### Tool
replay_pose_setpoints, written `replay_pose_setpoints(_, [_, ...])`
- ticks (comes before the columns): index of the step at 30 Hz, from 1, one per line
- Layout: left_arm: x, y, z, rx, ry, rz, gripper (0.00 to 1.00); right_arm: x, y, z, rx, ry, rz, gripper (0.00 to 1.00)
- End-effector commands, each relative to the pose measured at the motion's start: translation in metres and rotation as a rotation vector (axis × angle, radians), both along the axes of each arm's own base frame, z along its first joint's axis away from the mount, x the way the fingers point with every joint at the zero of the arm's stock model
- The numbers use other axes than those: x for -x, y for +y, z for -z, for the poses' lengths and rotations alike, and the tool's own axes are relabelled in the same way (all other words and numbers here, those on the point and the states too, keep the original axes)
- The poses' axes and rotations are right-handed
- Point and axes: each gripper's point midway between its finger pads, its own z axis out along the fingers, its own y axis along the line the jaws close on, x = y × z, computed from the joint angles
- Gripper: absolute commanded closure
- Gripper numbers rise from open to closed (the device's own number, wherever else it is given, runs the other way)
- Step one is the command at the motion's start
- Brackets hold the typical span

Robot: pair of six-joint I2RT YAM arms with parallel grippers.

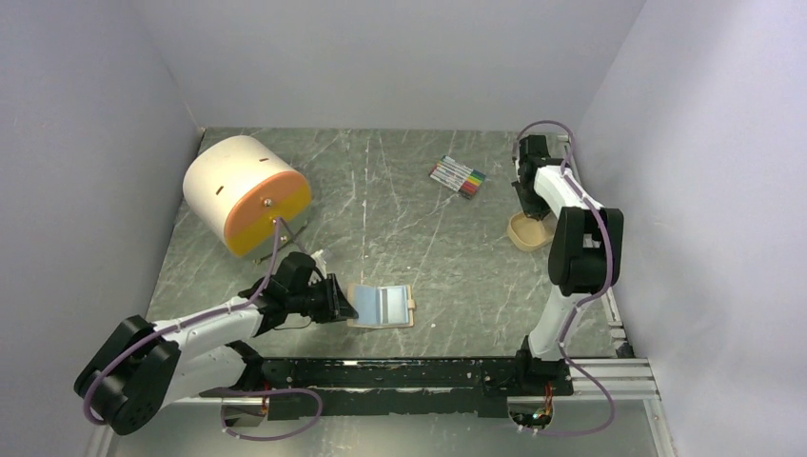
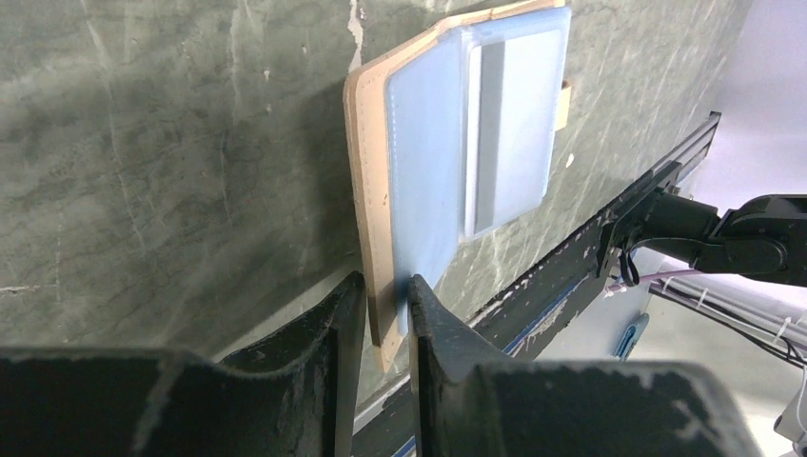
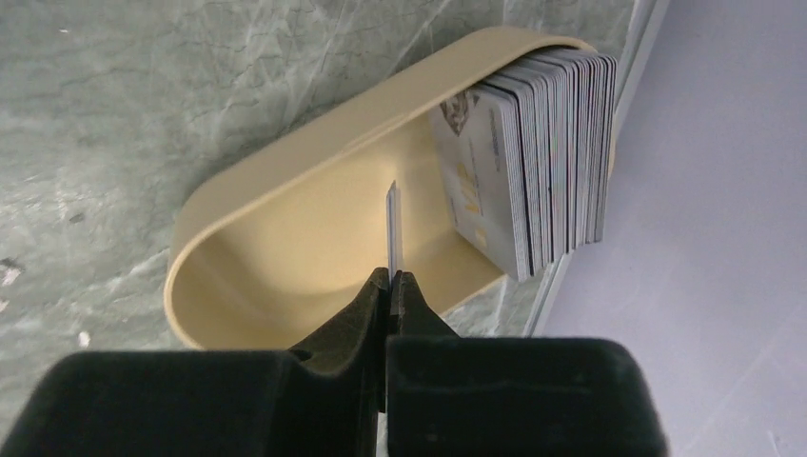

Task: Put the credit cards into the card holder
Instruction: Place the credit card in the storage box.

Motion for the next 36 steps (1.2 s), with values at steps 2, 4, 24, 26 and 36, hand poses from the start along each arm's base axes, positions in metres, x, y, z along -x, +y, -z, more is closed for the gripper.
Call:
replay_pose_setpoints(2, [-0.005, -0.01, -0.008, 0.034, -0.021, 0.023, 0.71, -0.001, -0.015, 0.024, 0.0, 0.051, -0.014, 1.0])
replay_pose_setpoints(4, [-0.006, -0.01, -0.008, 0.032, -0.022, 0.02, 0.71, -0.006, -0.013, 0.025, -0.018, 0.037, -0.025, 1.0])
replay_pose_setpoints(24, [-0.006, -0.011, -0.009, 0.037, -0.023, 0.025, 0.71, -0.024, -0.021, 0.003, -0.049, -0.148, -0.052, 1.0])
replay_pose_setpoints(26, [-0.006, -0.011, -0.01, 0.041, -0.024, 0.024, 0.71, -0.027, -0.017, 0.005, -0.101, -0.168, -0.063, 1.0])
replay_pose_setpoints(36, [-0.006, -0.012, -0.01, 0.039, -0.022, 0.026, 0.71, -0.026, -0.024, 0.025, -0.099, -0.15, -0.042, 0.85])
